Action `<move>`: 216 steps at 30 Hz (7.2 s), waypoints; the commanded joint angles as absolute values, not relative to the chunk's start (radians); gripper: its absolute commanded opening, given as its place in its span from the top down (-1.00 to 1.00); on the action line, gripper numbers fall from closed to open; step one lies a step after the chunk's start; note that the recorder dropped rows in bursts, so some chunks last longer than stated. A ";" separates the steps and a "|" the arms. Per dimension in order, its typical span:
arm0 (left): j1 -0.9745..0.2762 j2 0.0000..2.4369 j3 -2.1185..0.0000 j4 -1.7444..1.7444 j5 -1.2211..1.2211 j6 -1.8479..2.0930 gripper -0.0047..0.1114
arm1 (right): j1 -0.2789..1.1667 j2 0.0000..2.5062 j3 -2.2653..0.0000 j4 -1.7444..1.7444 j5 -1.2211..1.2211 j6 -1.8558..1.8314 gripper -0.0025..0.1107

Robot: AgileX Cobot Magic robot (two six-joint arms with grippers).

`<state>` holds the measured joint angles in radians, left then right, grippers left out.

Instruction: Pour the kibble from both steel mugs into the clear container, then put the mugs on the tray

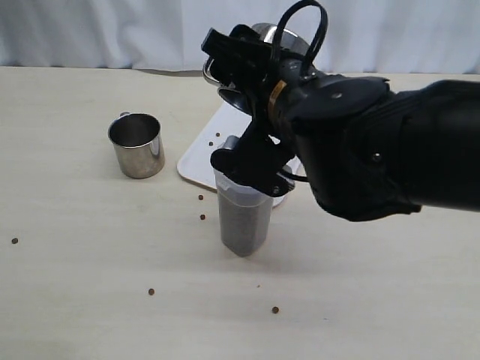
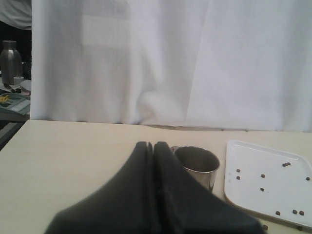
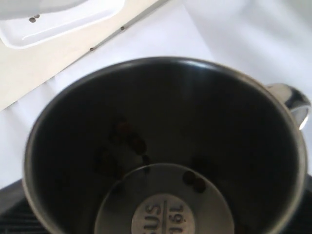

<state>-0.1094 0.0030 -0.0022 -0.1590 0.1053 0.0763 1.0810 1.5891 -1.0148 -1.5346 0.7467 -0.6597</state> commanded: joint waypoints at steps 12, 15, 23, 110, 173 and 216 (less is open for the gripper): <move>-0.116 0.000 0.000 -0.167 0.092 0.077 0.92 | 1.142 1.587 -0.891 -1.744 0.844 -0.538 0.87; -0.116 0.000 0.000 -0.167 0.092 0.077 0.92 | 1.142 1.587 -0.889 -1.744 0.844 -0.566 0.87; -0.116 0.000 0.000 -0.167 0.096 0.077 0.92 | 1.142 1.562 -0.891 -1.744 0.873 -0.505 0.87; -0.116 0.000 0.000 -0.167 0.098 0.077 0.92 | 0.282 2.397 -1.352 -0.849 -0.735 0.474 0.86; -0.116 0.000 0.000 -0.167 0.096 0.077 0.92 | 0.351 1.254 -0.718 -0.867 0.145 0.738 0.87; -0.116 0.000 0.000 -0.167 0.055 0.077 0.92 | 0.351 0.000 0.000 -0.638 0.122 0.716 0.87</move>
